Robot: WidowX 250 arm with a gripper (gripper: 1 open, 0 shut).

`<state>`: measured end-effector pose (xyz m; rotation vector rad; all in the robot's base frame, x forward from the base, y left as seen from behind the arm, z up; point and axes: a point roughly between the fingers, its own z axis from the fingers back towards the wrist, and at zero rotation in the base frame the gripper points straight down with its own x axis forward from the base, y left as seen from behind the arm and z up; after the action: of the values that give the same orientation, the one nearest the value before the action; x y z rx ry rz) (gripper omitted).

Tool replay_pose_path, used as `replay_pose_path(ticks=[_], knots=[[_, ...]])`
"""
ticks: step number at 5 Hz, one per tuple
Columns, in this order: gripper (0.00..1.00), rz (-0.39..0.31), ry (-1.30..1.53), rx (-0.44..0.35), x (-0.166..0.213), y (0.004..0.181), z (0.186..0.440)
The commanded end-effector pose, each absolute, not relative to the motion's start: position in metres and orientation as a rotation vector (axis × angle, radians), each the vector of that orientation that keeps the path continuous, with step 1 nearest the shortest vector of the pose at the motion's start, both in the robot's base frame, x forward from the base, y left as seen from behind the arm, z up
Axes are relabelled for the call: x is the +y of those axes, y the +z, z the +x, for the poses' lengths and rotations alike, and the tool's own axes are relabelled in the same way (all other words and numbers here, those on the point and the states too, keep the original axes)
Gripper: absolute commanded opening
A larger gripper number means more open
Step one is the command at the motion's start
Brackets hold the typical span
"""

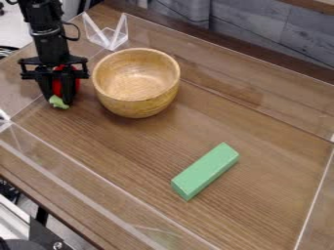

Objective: Move the red fruit to the right

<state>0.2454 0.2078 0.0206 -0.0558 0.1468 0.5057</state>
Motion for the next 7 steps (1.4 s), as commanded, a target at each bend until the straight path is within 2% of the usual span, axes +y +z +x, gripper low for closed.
replay_pose_path(ticks=[1,3,5,6,7], knots=[[0.00,-0.038,0.560,0.133,0.219,0.025,0.241],[0.00,-0.037,0.630,0.146,0.220,0.025,0.240],[0.00,-0.107,0.621,0.086,0.220,0.077,0.252],[0.00,-0.147,0.596,0.048,0.210,0.109,0.260],[0.00,-0.191,0.597,0.021,0.182,0.138,0.264]])
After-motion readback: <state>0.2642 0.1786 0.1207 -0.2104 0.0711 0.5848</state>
